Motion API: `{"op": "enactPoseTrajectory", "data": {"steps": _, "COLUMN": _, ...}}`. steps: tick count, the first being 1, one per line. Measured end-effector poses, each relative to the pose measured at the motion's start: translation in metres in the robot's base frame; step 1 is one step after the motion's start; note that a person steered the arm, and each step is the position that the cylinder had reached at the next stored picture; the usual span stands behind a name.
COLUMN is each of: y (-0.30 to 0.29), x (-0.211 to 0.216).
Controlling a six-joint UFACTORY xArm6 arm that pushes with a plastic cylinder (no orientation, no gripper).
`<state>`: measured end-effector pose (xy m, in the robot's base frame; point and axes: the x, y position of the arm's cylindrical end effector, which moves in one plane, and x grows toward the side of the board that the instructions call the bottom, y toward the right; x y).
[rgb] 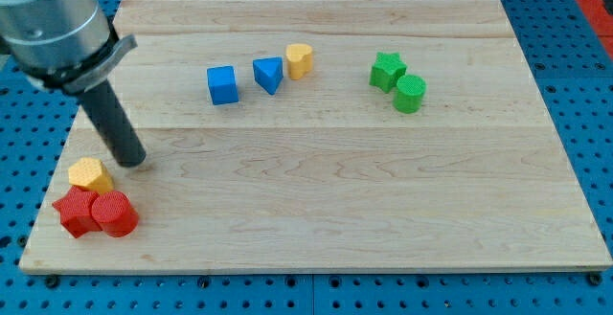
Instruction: Slide the yellow heart to the green star
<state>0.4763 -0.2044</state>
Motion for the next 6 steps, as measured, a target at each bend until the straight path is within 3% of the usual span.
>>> {"op": "enactPoseTrajectory", "data": {"steps": 1, "y": -0.043, "x": -0.047}}
{"op": "enactPoseTrajectory", "data": {"steps": 2, "y": -0.047, "x": -0.101}}
{"op": "enactPoseTrajectory", "data": {"steps": 3, "y": 0.009, "x": -0.137}}
{"op": "enactPoseTrajectory", "data": {"steps": 5, "y": 0.172, "x": -0.155}}
{"op": "enactPoseTrajectory", "data": {"steps": 6, "y": 0.203, "x": -0.157}}
